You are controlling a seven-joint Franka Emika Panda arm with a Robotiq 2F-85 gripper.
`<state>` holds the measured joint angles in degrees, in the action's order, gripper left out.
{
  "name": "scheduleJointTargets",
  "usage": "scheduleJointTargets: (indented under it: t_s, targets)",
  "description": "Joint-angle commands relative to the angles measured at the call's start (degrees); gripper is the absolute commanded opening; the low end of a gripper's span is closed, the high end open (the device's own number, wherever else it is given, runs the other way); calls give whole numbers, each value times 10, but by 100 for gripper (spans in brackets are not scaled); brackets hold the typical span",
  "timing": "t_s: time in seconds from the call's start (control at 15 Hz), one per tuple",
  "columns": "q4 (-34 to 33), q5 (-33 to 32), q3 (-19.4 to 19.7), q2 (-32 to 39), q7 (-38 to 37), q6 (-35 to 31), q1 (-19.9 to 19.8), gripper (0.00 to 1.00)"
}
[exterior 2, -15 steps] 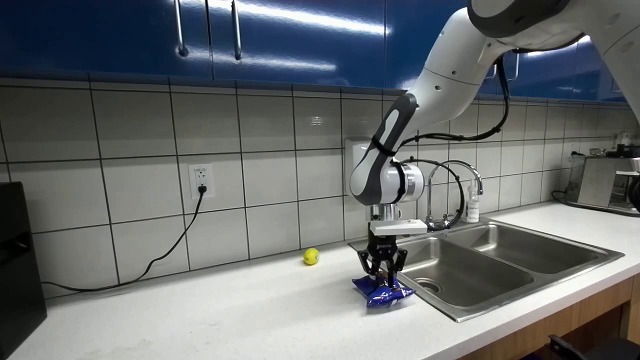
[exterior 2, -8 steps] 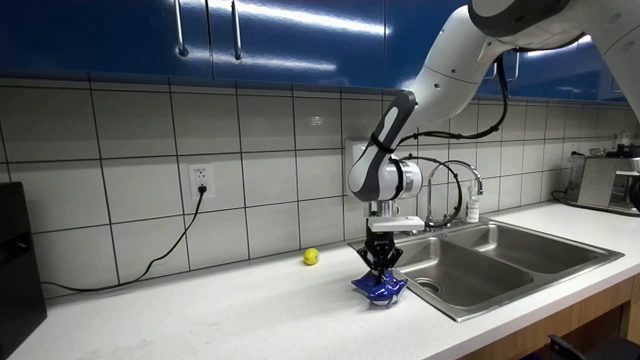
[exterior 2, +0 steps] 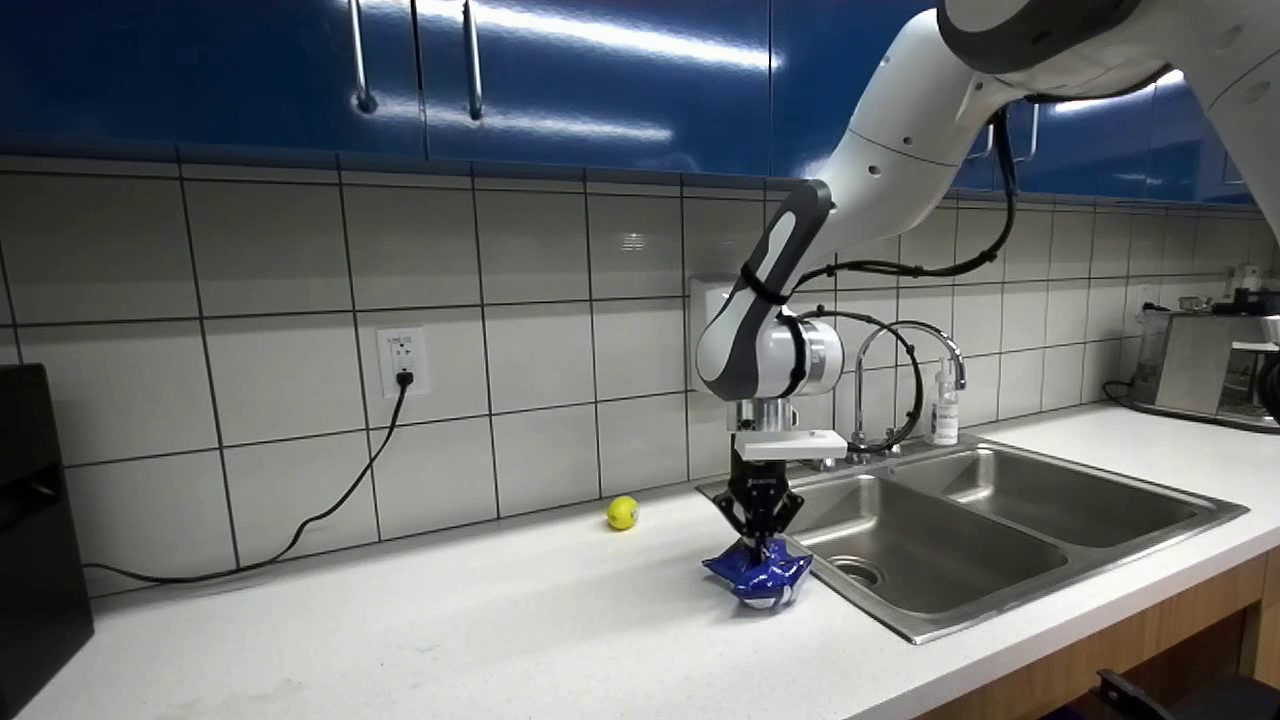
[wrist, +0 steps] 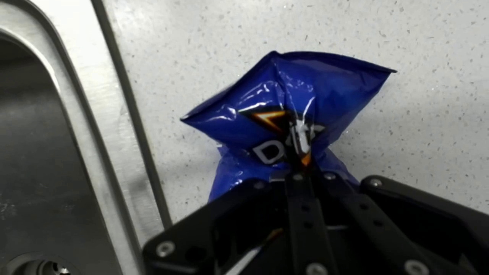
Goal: Place the pack of doritos inside the sink
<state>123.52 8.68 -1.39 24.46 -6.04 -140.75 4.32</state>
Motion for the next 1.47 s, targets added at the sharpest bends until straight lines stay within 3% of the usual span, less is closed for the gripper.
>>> scheduleJointTargets:
  t_s: [0.0,0.87,1.4]
  targets:
    - [-4,5,-9,-13,0,12,-9,0]
    - [6,12,-2,-61,0,16,-19,0]
    - [9,34,36,-70,7,7,-77,0]
